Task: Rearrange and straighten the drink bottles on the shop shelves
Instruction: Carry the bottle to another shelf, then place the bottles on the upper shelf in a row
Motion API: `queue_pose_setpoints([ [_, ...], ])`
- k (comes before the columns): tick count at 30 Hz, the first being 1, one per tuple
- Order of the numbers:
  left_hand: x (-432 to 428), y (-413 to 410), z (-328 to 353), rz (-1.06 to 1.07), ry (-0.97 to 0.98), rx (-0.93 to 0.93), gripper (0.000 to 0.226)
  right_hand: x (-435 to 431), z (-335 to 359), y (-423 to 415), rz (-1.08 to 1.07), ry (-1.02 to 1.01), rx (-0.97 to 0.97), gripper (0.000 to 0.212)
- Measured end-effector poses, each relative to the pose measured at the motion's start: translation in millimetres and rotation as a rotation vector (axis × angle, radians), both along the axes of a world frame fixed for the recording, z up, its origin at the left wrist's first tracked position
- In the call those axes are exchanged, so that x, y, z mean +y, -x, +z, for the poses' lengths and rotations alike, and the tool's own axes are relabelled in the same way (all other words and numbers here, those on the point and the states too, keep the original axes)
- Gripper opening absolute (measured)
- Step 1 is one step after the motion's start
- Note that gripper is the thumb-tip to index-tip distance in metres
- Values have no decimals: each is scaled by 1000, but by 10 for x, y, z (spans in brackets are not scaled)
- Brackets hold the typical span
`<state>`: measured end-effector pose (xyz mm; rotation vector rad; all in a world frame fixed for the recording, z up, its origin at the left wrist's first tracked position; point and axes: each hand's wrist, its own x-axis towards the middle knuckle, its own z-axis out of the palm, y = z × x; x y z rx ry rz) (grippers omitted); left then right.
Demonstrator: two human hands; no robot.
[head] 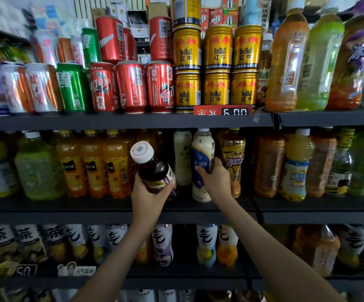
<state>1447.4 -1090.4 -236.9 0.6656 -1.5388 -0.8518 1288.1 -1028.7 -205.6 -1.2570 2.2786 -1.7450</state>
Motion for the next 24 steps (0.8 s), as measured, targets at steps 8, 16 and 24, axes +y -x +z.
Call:
queue_pose_setpoints([
  [8,-63,-139,185,-162,-53,-249,53,-139,42,-8,36,-114,-62,55],
  [16,265,70,509,-285,2,-461,48,724,280,-305,326,95,-226,45],
  [24,906,574,705,-403,16,-560,46,1362,552,146,318,-152,-110,60],
])
